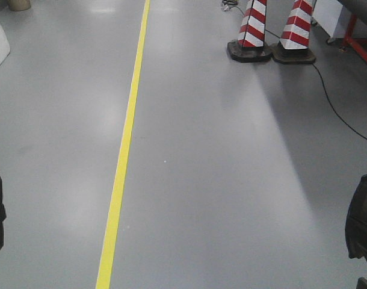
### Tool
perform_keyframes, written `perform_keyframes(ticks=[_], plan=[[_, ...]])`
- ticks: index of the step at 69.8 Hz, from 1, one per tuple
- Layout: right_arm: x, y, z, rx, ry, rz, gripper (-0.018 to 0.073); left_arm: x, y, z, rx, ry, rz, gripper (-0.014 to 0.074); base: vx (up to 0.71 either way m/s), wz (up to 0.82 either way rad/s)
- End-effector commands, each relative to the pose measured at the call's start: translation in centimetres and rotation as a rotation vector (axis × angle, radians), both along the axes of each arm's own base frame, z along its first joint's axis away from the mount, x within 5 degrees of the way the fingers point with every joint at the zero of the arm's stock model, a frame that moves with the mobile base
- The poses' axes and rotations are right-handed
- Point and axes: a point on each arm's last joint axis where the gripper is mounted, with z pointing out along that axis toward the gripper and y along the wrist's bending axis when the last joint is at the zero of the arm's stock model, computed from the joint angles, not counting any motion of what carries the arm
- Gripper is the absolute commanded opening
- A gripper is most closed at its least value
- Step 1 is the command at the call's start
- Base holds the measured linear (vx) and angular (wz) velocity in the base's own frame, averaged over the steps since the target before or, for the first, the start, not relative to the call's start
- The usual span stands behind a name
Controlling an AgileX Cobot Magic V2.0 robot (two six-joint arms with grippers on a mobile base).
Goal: Move and align brake pads A on conveyor
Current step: 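Drive along the yellow floor line past the striped cones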
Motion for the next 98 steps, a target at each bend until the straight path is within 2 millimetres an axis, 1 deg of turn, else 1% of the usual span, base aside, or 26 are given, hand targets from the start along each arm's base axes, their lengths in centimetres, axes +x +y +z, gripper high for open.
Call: perform_keyframes(ticks=[1, 98], plan=[[0.28, 0.08, 1.95, 0.022, -0.126, 0.005, 0.0025, 0.25, -0.21, 1.70, -0.043, -0.112, -0.012, 0.0057, 0.54, 0.03], [0.28, 0.08, 1.95, 0.022, -0.126, 0.005, 0.0025, 0.25, -0.21, 1.70, -0.043, -0.112, -0.012, 0.0057, 0.59, 0.03]])
